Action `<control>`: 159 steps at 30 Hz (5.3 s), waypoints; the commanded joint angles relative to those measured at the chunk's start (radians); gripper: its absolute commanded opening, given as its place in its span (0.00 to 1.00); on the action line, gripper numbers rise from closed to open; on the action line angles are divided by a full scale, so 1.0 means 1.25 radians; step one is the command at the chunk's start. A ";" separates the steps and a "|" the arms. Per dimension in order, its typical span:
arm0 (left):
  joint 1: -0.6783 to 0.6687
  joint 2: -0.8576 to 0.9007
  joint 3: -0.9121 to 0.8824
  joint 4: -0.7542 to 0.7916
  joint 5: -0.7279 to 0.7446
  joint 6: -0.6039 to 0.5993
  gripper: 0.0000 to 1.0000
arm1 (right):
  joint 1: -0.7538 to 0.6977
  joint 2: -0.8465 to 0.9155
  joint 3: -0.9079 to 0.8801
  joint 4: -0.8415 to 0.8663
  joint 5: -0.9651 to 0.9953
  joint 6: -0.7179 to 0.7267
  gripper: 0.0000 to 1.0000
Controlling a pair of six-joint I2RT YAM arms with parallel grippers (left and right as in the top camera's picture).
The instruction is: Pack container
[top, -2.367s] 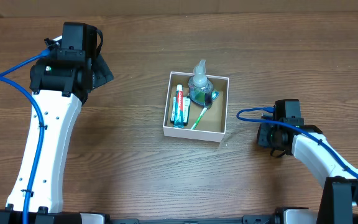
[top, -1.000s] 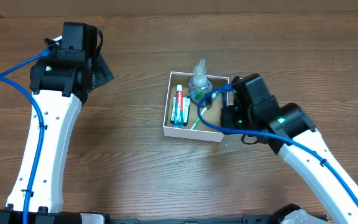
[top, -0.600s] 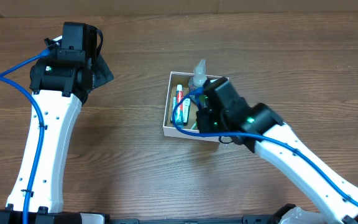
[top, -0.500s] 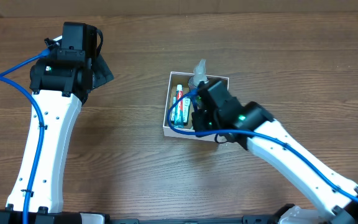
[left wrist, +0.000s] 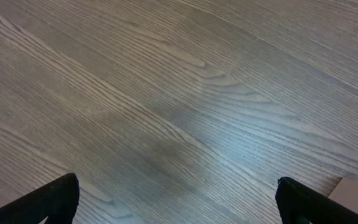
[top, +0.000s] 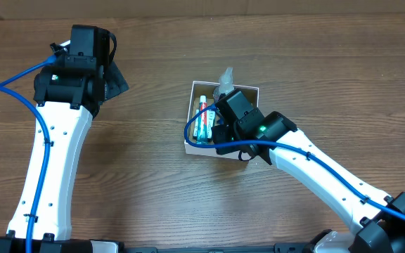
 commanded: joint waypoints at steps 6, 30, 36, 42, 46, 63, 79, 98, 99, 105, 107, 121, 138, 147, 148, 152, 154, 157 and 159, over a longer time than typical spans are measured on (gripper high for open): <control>-0.001 -0.005 0.006 0.002 -0.002 0.016 1.00 | -0.014 -0.094 0.021 -0.053 0.128 0.030 0.54; -0.001 -0.005 0.006 0.002 -0.002 0.016 1.00 | -0.262 -0.401 0.019 -0.152 0.161 0.004 1.00; -0.001 -0.005 0.006 0.002 -0.002 0.016 1.00 | -0.262 -0.400 0.019 -0.152 0.161 0.004 1.00; -0.001 -0.005 0.006 0.002 -0.002 0.016 1.00 | -0.262 -0.400 0.018 -0.152 0.161 0.004 1.00; -0.001 -0.005 0.006 0.002 -0.002 0.016 1.00 | -0.264 -0.410 0.017 -0.149 0.177 0.000 1.00; -0.001 -0.005 0.006 0.002 -0.002 0.016 1.00 | -0.373 -0.796 0.013 0.564 0.224 0.000 1.00; -0.001 -0.005 0.006 0.002 -0.002 0.016 1.00 | -0.521 -1.071 -0.173 0.541 0.006 -0.209 1.00; -0.001 -0.005 0.006 0.002 -0.002 0.016 1.00 | -0.521 -1.247 -0.671 0.589 -0.050 -0.201 1.00; -0.001 -0.005 0.006 0.002 -0.002 0.016 1.00 | -0.521 -1.247 -0.685 0.591 -0.049 -0.201 1.00; -0.001 -0.005 0.006 0.002 -0.002 0.016 1.00 | -0.521 -1.247 -0.765 0.603 -0.049 -0.201 1.00; -0.001 -0.005 0.006 0.002 -0.002 0.016 1.00 | -0.521 -1.247 -0.784 0.605 -0.050 -0.201 1.00; -0.001 -0.005 0.006 0.002 -0.002 0.016 1.00 | -0.522 -1.247 -0.890 0.649 -0.047 -0.204 1.00; -0.001 -0.005 0.006 0.002 -0.002 0.016 1.00 | -0.521 -1.248 -0.939 0.637 -0.016 -0.203 1.00; -0.001 -0.005 0.006 0.002 -0.002 0.016 1.00 | -0.521 -1.248 -0.939 0.600 -0.020 -0.203 1.00; -0.001 -0.005 0.006 0.002 -0.002 0.016 1.00 | -0.521 -1.248 -0.939 0.600 -0.020 -0.203 1.00; -0.001 -0.005 0.006 0.002 -0.002 0.016 1.00 | -0.521 -1.248 -0.939 0.600 -0.020 -0.203 1.00; -0.001 -0.005 0.006 0.002 -0.002 0.016 1.00 | -0.521 -1.248 -0.939 0.600 -0.020 -0.203 1.00; -0.001 -0.005 0.006 0.002 -0.002 0.016 1.00 | -0.521 -1.248 -0.939 0.600 -0.020 -0.203 1.00; -0.001 -0.005 0.006 0.003 -0.002 0.016 1.00 | -0.521 -1.248 -0.939 0.600 -0.020 -0.203 1.00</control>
